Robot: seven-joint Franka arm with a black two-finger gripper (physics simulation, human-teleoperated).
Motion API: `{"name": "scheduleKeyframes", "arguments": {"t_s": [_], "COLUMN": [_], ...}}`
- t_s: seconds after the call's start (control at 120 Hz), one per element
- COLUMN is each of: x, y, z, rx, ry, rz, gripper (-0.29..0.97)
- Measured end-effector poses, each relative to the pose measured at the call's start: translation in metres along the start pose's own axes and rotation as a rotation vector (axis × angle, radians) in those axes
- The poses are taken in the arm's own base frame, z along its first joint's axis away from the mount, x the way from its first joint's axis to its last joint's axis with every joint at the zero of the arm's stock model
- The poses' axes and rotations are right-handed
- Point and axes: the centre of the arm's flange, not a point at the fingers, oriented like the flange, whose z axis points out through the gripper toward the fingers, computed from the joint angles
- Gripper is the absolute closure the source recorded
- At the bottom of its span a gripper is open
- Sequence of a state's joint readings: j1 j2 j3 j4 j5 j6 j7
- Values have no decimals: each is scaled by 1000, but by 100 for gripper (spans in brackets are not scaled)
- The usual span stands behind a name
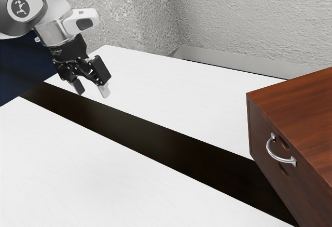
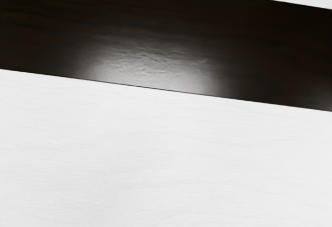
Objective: Pull the drawer handle with one arm to open the drawer
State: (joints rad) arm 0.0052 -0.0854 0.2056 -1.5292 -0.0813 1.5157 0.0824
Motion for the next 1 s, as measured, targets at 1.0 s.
{"name": "scheduleKeyframes", "arguments": {"t_s": [1.0], "x": [-60], "y": [57], "z": [-105], "rx": [42], "ry": [77], "rz": [1172], "gripper": [0]}}
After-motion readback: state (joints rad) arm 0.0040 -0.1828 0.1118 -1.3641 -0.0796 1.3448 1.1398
